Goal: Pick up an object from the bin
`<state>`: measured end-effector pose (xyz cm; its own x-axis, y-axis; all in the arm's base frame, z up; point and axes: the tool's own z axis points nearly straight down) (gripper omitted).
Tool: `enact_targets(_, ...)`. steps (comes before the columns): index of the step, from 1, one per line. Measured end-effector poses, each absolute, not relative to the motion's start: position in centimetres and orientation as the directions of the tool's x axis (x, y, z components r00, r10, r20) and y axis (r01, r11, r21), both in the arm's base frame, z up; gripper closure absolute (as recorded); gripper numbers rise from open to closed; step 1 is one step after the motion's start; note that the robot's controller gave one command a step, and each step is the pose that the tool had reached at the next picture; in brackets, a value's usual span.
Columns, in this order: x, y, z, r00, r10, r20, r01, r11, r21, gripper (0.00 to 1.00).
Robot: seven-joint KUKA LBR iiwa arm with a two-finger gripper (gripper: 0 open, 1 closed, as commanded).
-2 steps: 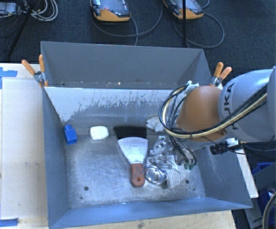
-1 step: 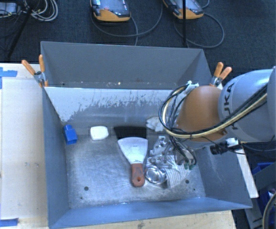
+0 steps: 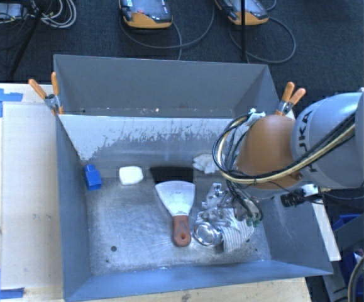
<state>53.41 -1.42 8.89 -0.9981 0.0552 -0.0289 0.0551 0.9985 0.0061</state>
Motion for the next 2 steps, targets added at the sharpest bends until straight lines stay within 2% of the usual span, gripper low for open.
enact_targets(1, 53.5, -1.7, 13.0, -1.000, 0.028, 0.005, 0.028, 1.000, 0.001, 1.00)
enact_targets(2, 53.0, -1.6, 27.3, -0.996, 0.084, -0.001, 0.084, 0.996, 0.000, 1.00)
